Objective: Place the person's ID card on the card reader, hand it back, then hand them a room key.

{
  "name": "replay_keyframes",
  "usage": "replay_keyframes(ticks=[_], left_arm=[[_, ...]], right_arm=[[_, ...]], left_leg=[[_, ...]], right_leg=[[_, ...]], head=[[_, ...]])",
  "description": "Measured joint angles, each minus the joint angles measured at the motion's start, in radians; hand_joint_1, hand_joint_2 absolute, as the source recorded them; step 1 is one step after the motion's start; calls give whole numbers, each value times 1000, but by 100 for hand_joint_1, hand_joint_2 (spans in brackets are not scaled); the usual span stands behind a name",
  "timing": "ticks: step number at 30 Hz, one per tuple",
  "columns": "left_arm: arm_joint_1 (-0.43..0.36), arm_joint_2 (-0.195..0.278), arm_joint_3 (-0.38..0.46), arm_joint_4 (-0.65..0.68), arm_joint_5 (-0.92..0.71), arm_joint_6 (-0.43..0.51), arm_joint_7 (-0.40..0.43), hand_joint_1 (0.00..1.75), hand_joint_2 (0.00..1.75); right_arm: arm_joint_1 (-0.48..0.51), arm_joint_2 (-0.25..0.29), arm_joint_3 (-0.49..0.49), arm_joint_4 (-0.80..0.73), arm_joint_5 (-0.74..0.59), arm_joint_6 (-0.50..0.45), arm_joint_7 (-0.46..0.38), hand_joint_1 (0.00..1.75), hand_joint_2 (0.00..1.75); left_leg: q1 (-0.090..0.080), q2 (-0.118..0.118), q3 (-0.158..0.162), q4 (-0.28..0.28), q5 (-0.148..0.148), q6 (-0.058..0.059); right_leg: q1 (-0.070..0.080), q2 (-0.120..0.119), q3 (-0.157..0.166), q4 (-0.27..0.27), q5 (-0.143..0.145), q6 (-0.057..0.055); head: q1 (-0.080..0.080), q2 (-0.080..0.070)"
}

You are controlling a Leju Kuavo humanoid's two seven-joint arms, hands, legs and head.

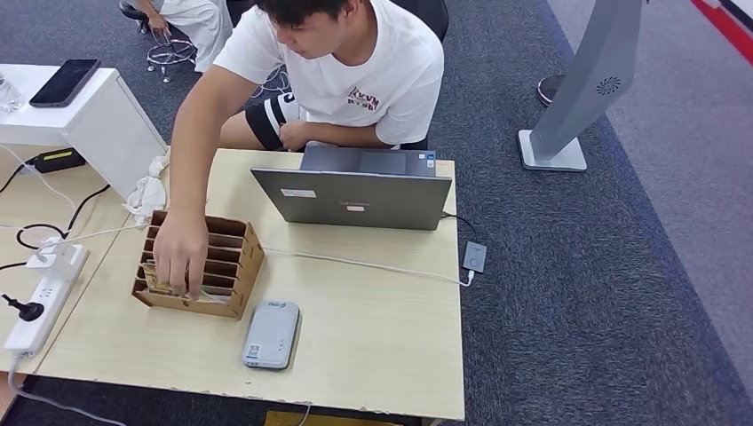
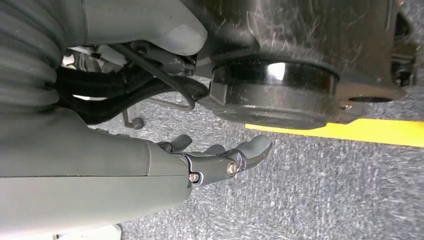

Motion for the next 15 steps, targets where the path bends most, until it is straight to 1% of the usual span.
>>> replay_keyframes(ticks=[2, 4, 6, 9, 11, 12, 13, 14, 15], left_arm=[[-21, -54, 81, 59, -9, -3, 9, 0, 175], [-36, -96, 138, 117, -8, 2, 14, 0, 175], [-46, -126, 178, 157, -8, 1, 12, 0, 175], [-58, -153, 216, 189, -8, 2, 17, 0, 175], [-64, -164, 231, 201, -7, 7, 23, 0, 87], [-67, -169, 237, 207, -3, 24, 33, 0, 44], [-69, -175, 243, 215, 0, 58, 50, 0, 44], [-70, -183, 248, 228, 1, 110, 68, 0, 87], [-70, -187, 251, 234, 2, 140, 80, 0, 116]], right_arm=[[2, 27, -45, -9, 50, 38, -15, 0, 175], [3, 55, -92, -16, 92, 70, -27, 0, 175], [3, 79, -134, -21, 119, 91, -35, 0, 175], [3, 111, -189, -27, 155, 119, -44, 0, 175], [3, 128, -217, -30, 167, 128, -48, 0, 175], [3, 134, -228, -31, 170, 128, -49, 0, 175], [3, 139, -238, -32, 176, 128, -50, 0, 175], [3, 144, -249, -32, 184, 128, -53, 0, 175], [3, 146, -255, -32, 189, 128, -54, 0, 175]], left_leg=[[0, -1, 0, 0, 0, 0], [0, -1, 0, 0, 0, 0], [0, -2, 1, 0, 0, 0], [0, -4, 1, 0, 0, 1], [0, -4, 1, 0, 0, 1], [0, -4, 1, 0, 0, 0], [-1, -4, 1, 0, 0, 0], [-1, -4, 1, 0, 0, 0], [-1, -4, 1, 0, 0, 0]], right_leg=[[0, 0, 1, 0, 0, 0], [-1, -1, 1, 0, 0, 0], [-1, -2, 1, 0, 0, 0], [-1, -3, 2, 0, 0, 0], [-1, -3, 3, 0, 0, 0], [-1, -3, 4, 0, 0, 0], [-1, -3, 4, 0, 0, 0], [-1, -3, 4, 0, 0, 0], [-1, -3, 4, 0, 0, 0]], head=[[1, 0], [1, 0], [1, 0], [1, 0], [1, 0], [1, 0], [1, 0], [1, 0], [1, 0]])
